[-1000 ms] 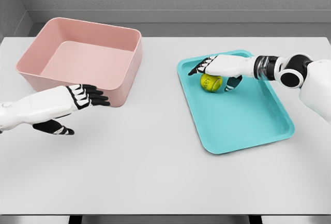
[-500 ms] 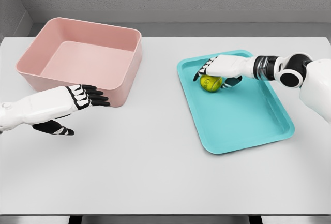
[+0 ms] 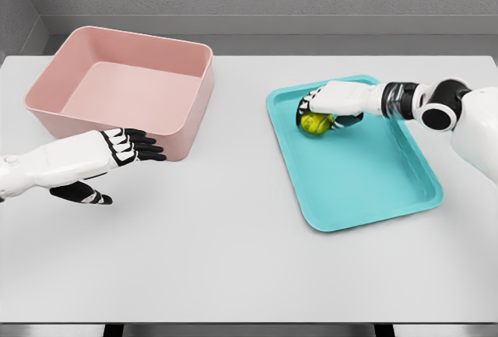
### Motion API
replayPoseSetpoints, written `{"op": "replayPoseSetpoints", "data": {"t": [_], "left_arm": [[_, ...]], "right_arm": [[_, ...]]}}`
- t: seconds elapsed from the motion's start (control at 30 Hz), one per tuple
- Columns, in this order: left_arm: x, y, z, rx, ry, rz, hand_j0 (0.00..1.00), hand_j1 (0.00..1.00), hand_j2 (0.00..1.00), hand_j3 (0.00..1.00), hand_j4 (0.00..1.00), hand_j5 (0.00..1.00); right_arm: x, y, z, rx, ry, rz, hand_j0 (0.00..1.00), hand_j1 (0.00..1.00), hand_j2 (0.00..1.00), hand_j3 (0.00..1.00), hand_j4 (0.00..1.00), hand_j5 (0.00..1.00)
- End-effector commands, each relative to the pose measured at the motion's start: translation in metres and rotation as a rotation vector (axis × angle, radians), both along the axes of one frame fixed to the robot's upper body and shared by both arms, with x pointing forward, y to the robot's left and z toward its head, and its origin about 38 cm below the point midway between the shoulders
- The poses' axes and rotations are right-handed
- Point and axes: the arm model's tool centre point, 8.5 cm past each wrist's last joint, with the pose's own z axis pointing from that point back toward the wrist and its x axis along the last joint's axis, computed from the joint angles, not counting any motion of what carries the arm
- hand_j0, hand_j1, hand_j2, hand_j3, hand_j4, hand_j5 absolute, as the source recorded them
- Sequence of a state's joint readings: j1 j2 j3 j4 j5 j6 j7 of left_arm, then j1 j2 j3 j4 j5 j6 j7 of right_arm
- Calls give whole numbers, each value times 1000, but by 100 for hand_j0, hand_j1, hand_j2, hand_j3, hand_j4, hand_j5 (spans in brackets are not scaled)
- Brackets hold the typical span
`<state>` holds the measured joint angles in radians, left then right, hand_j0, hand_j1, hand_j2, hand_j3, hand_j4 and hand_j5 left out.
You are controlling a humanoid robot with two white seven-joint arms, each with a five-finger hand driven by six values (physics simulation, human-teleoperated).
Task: Put the tennis from the blue tray into the pink basket with both arms
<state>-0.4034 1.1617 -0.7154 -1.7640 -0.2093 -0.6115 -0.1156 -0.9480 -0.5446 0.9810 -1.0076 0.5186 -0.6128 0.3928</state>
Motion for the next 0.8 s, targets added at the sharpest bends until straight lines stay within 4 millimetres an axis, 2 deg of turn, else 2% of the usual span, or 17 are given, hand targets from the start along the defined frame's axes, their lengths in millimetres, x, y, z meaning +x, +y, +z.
{"op": "replayPoseSetpoints", "data": {"t": [0.0,0.13,0.23,0.53,0.63,0.77], "left_arm": [[0,1,1,-4,2,3,100,100,100,100,100,100],[-1,1,-1,-4,7,4,100,100,100,100,100,100],[-2,2,-2,-4,12,6,100,100,100,100,100,100],[-2,2,-2,-4,13,6,100,100,100,100,100,100],[-2,2,-2,-4,13,6,100,100,100,100,100,100],[-2,2,-3,-4,15,6,100,100,100,100,100,100]], "right_arm": [[-1,-4,11,16,-21,2,58,58,58,58,58,58],[-6,-13,32,33,-71,13,58,58,58,58,58,58],[-16,-12,48,44,-104,52,58,58,58,58,58,58],[-54,14,88,84,-186,212,58,58,58,58,58,58],[-67,24,92,89,-199,263,58,58,58,58,58,58],[-80,34,87,103,-190,305,58,58,58,58,58,58]]}}
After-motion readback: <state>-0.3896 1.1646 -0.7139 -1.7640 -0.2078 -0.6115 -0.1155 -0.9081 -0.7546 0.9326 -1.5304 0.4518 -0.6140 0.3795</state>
